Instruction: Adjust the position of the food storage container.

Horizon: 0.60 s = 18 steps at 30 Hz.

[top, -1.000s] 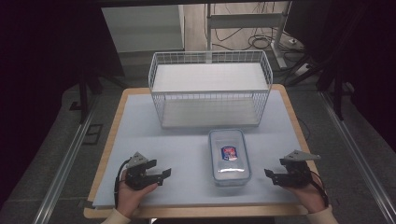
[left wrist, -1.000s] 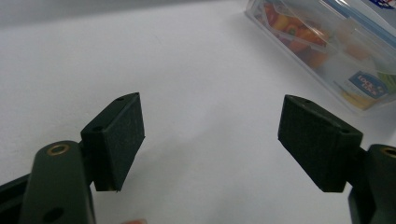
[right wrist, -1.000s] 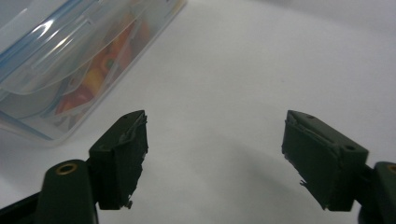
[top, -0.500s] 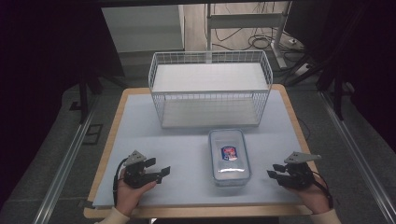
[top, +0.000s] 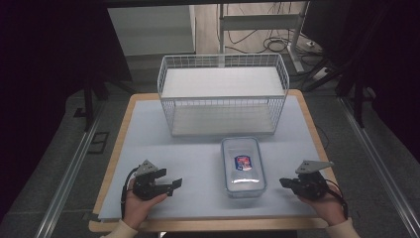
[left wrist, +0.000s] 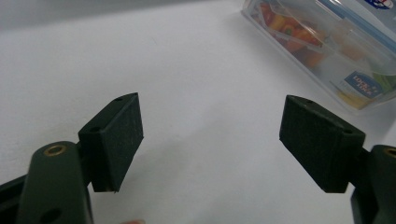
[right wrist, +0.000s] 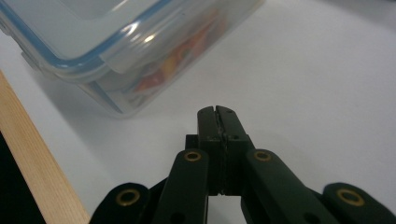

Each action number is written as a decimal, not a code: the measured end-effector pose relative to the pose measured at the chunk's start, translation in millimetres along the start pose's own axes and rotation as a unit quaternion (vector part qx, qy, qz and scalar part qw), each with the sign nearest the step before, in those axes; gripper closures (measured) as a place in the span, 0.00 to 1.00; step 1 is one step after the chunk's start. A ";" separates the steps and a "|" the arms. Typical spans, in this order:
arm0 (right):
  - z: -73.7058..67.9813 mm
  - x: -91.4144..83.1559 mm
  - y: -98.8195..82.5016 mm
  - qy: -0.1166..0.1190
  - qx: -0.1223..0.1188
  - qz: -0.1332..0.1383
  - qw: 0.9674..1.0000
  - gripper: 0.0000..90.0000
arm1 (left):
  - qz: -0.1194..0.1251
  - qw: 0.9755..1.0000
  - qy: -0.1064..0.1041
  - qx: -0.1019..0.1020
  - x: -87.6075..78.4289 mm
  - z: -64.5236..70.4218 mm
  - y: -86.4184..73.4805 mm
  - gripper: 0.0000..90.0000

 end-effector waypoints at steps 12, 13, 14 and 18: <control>-27.5 23.7 15.9 0.040 -0.056 -0.012 0.998 1.00 | -0.001 1.000 -0.001 0.002 -0.6 0.2 -1.2 0.24; -29.5 24.9 16.4 0.043 -0.059 -0.011 0.997 1.00 | -0.002 1.000 -0.001 0.003 -0.5 0.2 -1.2 0.24; -30.7 25.6 16.6 0.045 -0.061 -0.012 0.997 1.00 | -0.002 1.000 -0.001 0.003 -0.4 0.3 -1.2 0.24; -33.1 27.4 16.5 0.038 -0.080 -0.006 0.996 1.00 | -0.001 1.000 -0.001 0.005 -0.5 0.3 -0.9 0.24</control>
Point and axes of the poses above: each handheld gripper's, and its own axes: x roughly forward along the jaws, y roughly out of its top, z roughly to its right, the point moved 1 cm from there along x, roughly forward along the jaws, and after that the axes turned 11 degrees about -y, right-handed, at the moved point
